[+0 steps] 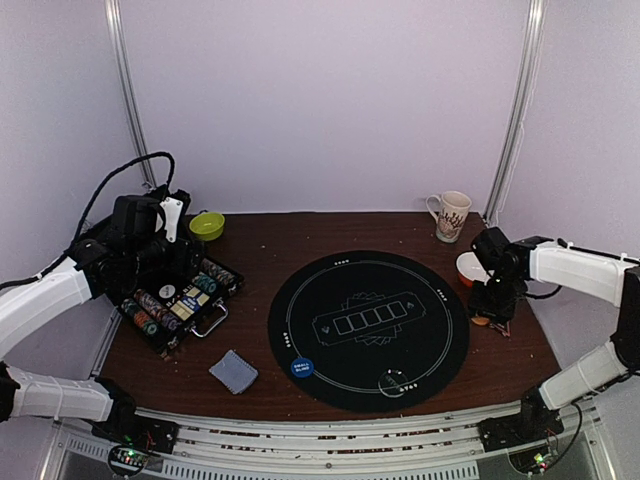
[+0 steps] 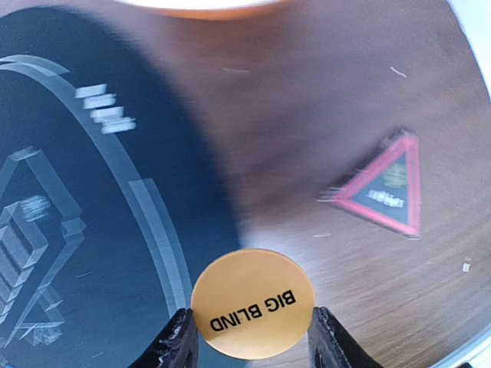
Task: Distribute texas hold em gaming equipment
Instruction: Place the big blind button in the big blind area.
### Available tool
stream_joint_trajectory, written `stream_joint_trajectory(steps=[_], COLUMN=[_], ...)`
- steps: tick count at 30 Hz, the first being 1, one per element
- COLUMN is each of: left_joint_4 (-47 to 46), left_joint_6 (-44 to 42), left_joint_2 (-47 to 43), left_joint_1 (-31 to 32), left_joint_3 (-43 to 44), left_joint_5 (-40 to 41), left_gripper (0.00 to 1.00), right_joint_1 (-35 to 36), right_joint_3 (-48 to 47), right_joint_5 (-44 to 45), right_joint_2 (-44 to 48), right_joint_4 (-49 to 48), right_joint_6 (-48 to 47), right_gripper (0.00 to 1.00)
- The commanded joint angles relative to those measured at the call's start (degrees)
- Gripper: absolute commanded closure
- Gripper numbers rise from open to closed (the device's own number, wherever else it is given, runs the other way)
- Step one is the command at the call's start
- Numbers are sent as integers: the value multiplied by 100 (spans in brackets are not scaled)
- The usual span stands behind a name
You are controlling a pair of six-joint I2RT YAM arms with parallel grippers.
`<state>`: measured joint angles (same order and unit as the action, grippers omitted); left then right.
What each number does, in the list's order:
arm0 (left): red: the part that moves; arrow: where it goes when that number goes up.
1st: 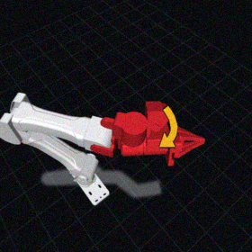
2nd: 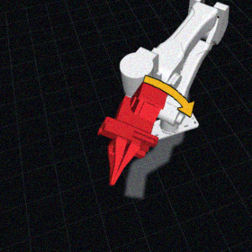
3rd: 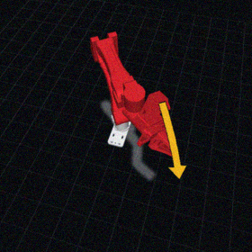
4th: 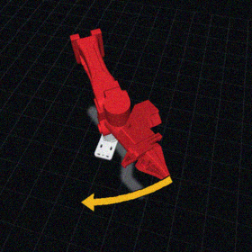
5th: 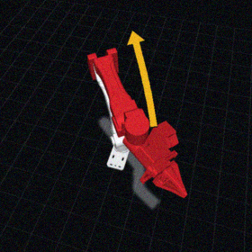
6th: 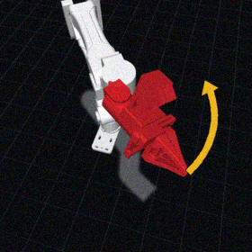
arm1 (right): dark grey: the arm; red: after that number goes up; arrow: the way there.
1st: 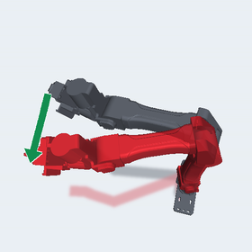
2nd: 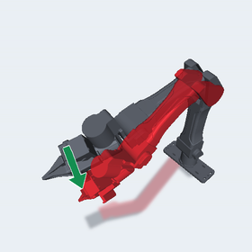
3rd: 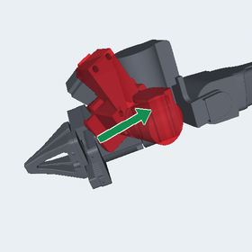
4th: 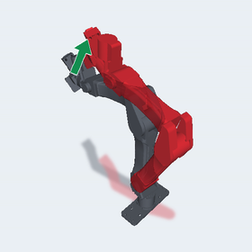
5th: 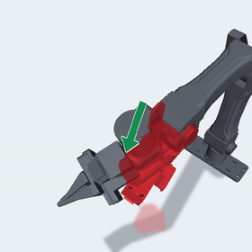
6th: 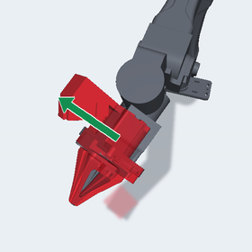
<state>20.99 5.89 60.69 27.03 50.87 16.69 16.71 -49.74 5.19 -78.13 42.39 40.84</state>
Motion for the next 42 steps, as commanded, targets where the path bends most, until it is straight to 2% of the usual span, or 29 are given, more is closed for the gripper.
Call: stream_joint_trajectory(steps=[1,8,13,17,19,22,27,33,42], left_joint_4=[-250,-262,-250,-238,-237,-242,-236,-219,-215], left_joint_6=[-62,-59,-63,-69,-77,-72,-75,-102,-111], left_joint_2=[-33,-21,71,117,120,135,195,287,339], left_joint_1=[-43,-48,-47,-49,-41,-43,-46,-48,-52], left_joint_3=[2,-33,-36,-25,-29,-43,-43,-35,-40], left_joint_5=[-16,-8,-33,-59,-84,-95,-105,-87,-43], left_gripper=[2,2,2,2,2,2,2,2,2], right_joint_1=[911,2346,2809,2484,2070,1524,918,707,468], right_joint_3=[-799,-2672,-3652,-3427,-3135,-2644,-2204,-2250,-2323], right_joint_5=[99,109,139,234,235,267,36,-44,-170], right_joint_2=[-269,-1666,-2583,-2473,-2331,-2181,-2316,-2776,-3270], right_joint_4=[122,-87,223,267,294,192,-215,-284,-418], right_joint_6=[426,542,467,327,162,-20,-283,-551,-730], right_gripper=[58,58,54,49,42,26,18,16,28])
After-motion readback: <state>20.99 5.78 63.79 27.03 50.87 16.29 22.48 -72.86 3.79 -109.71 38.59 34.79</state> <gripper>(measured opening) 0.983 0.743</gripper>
